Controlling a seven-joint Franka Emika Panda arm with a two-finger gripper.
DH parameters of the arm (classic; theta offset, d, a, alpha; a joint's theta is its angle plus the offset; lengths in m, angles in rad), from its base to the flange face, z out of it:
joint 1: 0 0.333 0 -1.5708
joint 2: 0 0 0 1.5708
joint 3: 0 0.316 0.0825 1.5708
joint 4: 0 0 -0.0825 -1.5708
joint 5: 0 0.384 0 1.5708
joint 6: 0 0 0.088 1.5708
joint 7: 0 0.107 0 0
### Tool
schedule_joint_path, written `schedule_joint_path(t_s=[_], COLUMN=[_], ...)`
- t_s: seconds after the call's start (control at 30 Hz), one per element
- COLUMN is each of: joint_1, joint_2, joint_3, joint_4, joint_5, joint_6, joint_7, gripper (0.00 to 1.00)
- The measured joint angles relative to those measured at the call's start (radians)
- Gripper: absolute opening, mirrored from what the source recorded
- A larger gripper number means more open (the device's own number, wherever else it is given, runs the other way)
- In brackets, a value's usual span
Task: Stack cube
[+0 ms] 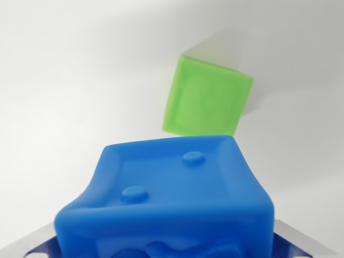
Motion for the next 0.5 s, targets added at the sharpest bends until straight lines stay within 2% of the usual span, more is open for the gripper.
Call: schedule_joint_path(t_s=[0.5], joint_1=[-0.014], joint_2=[0.03], joint_3=[-0.009], joint_4=[0.047], joint_5=[0.01], joint_6=[-0.019], joint_7=[0.074], gripper=[0.0])
